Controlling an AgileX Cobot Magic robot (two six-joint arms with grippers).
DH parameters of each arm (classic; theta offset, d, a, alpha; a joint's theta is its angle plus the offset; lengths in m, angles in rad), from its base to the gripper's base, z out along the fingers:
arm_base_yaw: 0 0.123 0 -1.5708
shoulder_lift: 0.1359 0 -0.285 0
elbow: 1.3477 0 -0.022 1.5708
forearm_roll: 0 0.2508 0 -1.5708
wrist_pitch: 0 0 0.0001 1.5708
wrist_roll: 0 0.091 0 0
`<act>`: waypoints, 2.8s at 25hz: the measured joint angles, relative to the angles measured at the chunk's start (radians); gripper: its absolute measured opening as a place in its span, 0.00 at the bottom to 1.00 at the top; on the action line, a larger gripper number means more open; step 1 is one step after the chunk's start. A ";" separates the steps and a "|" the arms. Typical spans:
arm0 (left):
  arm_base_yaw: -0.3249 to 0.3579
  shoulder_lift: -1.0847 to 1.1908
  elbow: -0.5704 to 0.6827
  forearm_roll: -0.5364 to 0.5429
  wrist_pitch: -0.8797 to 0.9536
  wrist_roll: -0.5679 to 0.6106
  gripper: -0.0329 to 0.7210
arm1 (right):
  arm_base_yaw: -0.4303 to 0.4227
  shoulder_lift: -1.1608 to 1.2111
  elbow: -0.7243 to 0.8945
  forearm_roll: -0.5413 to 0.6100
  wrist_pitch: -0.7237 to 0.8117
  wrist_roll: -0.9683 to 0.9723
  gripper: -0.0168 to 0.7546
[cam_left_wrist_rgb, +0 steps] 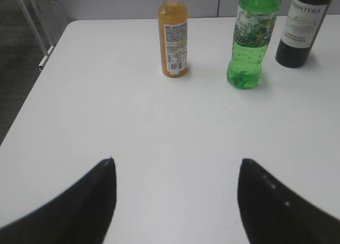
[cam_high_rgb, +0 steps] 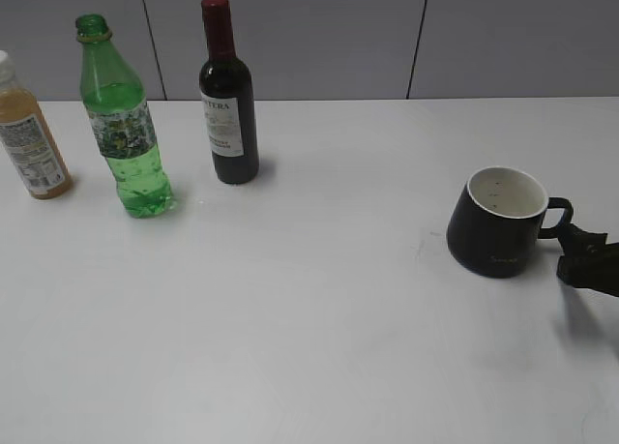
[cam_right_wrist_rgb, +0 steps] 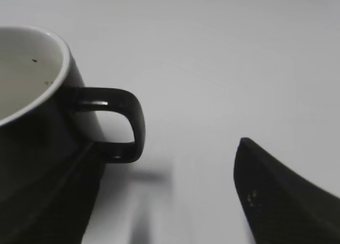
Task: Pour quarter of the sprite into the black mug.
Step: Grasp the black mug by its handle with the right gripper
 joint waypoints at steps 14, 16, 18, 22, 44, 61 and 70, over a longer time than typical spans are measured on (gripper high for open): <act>0.000 0.000 0.000 0.000 0.000 0.000 0.76 | 0.000 0.059 -0.064 0.010 0.000 0.014 0.79; 0.000 0.000 0.000 0.000 0.000 0.000 0.76 | 0.000 0.063 -0.069 0.012 0.000 0.014 0.79; 0.000 0.000 0.000 0.000 0.000 0.000 0.76 | 0.000 0.070 -0.075 0.014 -0.001 0.014 0.79; 0.000 0.000 0.000 0.000 0.000 0.000 0.76 | 0.000 0.095 -0.088 0.014 -0.001 0.014 0.79; 0.000 0.000 0.000 0.000 0.000 0.000 0.76 | -0.066 0.128 -0.133 -0.059 -0.001 0.007 0.79; 0.000 0.000 0.000 0.000 0.000 0.000 0.76 | -0.069 0.220 -0.233 -0.111 -0.004 0.020 0.79; 0.000 0.000 0.000 0.000 0.000 0.000 0.76 | -0.069 0.228 -0.237 -0.118 -0.004 0.020 0.70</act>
